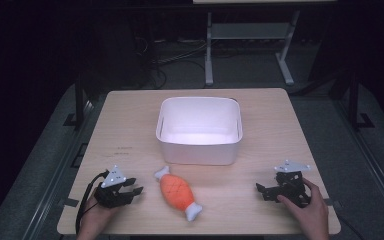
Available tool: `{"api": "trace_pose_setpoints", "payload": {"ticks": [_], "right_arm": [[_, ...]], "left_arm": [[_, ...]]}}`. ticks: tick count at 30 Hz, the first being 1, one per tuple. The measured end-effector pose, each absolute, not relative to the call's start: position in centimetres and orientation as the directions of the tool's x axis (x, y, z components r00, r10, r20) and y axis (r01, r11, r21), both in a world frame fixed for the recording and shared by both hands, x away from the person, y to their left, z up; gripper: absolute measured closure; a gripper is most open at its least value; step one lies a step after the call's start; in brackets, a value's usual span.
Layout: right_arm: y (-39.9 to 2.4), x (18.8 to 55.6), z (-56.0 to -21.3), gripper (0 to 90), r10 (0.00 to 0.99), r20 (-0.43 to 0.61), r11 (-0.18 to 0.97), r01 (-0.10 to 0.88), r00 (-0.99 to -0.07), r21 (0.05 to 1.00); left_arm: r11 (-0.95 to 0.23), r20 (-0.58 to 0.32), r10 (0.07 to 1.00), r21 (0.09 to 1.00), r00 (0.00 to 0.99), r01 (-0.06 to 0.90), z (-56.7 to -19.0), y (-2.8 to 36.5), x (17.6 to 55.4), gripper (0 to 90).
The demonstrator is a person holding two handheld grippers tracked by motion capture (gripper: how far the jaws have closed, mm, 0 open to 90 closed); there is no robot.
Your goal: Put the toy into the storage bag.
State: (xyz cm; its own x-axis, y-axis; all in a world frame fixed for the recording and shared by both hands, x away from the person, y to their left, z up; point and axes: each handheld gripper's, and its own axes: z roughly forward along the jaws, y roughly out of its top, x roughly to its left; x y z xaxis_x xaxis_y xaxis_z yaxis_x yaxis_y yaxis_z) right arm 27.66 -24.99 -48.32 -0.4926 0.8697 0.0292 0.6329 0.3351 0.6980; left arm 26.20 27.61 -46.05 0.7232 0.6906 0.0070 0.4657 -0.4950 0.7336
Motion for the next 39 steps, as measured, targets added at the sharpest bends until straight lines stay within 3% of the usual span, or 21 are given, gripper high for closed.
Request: {"api": "trace_pose_setpoints", "payload": {"ticks": [4, 39], "right_arm": [[-25.0, 27.7, -48.3, 0.0, 0.869, 0.029, 0.335, 0.633, -0.493, 0.698], [-25.0, 27.7, -48.3, 0.0, 0.869, 0.029, 0.335, 0.633, -0.493, 0.698]], "left_arm": [[-0.500, -0.003, 0.682, 0.728, 0.731, 0.470, -45.2, 27.0, 26.7, 89.6], [-0.576, 0.034, 0.625, 0.694, 0.780, 0.432, -45.2, 21.6, 31.4, 89.7]]}}
